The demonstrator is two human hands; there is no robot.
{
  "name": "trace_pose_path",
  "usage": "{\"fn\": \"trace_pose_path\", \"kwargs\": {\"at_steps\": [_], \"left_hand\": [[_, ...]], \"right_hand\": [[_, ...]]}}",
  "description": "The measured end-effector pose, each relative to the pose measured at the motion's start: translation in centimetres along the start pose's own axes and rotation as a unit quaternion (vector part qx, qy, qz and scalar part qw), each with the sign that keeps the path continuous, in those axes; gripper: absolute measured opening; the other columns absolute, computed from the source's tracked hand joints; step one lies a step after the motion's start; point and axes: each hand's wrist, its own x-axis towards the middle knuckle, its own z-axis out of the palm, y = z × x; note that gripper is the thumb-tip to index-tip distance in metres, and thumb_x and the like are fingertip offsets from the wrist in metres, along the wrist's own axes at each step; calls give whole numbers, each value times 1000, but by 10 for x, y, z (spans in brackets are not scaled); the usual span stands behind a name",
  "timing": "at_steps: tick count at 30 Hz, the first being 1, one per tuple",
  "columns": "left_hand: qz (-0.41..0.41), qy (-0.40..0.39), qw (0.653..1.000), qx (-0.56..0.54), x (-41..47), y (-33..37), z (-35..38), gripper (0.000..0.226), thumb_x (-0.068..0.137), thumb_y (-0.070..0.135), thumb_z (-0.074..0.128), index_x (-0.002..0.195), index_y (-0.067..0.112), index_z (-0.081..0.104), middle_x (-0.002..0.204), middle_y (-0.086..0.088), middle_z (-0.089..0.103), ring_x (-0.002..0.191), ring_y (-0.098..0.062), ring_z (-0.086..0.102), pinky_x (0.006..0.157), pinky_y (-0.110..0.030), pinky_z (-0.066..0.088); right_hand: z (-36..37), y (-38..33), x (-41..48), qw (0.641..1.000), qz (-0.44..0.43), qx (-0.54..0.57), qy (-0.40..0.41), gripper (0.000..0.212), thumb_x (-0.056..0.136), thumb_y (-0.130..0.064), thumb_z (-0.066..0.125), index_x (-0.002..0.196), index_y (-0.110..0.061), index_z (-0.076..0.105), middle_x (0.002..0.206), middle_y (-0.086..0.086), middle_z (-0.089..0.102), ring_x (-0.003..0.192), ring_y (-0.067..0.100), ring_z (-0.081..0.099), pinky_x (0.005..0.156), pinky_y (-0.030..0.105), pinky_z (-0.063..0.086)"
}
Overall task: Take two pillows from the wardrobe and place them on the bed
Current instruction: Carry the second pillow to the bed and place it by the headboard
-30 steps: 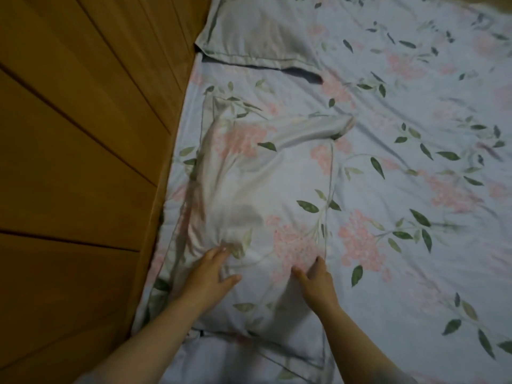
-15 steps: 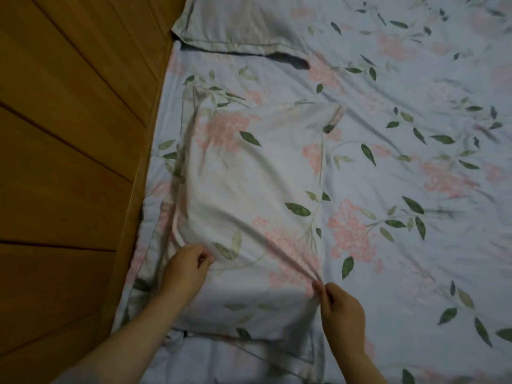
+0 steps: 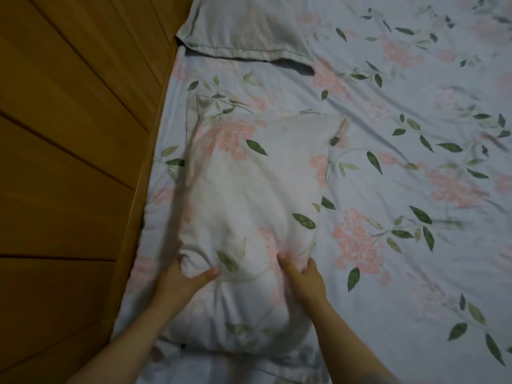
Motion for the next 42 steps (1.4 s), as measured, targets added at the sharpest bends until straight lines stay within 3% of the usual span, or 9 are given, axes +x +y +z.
{"fn": "trace_pose_path", "kwargs": {"at_steps": [5,9,12,18,25,29,33,36,42], "left_hand": [[118,68,979,-150,-35,67,-38,45,70,33,76,108,24,56,97,15,60,100,-15,55,82,-25,42],[242,174,941,-163,-51,119,-81,55,65,27,81,115,19,59,104,11,58,94,-6,55,79,-23,42],[219,189,941,-178,-47,120,-105,46,65,32,81,105,23,59,92,14,59,81,3,55,67,-17,43],[-94,32,994,36,3,2,-80,115,44,84,61,131,10,46,130,-17,54,116,-34,54,94,-39,46],[146,96,970,169,-13,-72,-20,106,69,77,44,148,27,-5,157,-5,-6,141,-33,12,108,-47,27],[106,26,991,78,-20,-91,-16,120,54,79,57,140,45,-20,156,4,-17,144,-26,5,108,-50,30],[0,-23,999,-23,-26,-114,-28,143,35,80,69,143,39,-16,157,0,7,141,-28,20,108,-45,33],[21,-49,987,151,-48,-143,-33,146,41,65,80,147,24,-12,157,-5,5,143,-27,13,112,-42,26],[-57,70,994,64,-85,-200,-12,101,61,26,85,142,5,27,145,-22,32,131,-38,33,101,-45,36]], "right_hand": [[-9,-58,-14,986,-135,84,49,42,84,-40,64,121,-20,58,105,-6,61,103,19,59,82,27,43],[-13,-131,-32,949,-279,99,105,12,85,-34,65,87,-44,60,86,-26,60,81,-11,58,71,14,45],[-12,-153,-38,947,-286,120,79,14,85,-35,64,93,-46,59,90,-30,59,81,-18,57,71,4,45],[35,-56,-11,995,29,-78,57,75,81,-61,53,133,-9,40,131,18,53,114,36,53,90,40,44],[63,28,-27,992,64,-103,-16,133,44,-90,50,147,-32,-10,155,7,22,136,37,31,111,53,30],[54,56,-39,988,100,-104,-49,143,34,-90,59,149,-26,2,152,3,28,134,32,36,109,49,34],[41,82,-56,969,84,-226,-57,74,53,-67,75,105,-18,57,97,-2,60,94,24,62,79,37,53],[33,97,-72,970,57,-231,-46,37,70,-34,78,62,-14,48,59,1,48,55,14,48,52,28,38],[24,150,-90,985,123,-119,-8,43,74,-10,72,109,-8,46,101,15,58,87,35,61,77,47,52]]}}
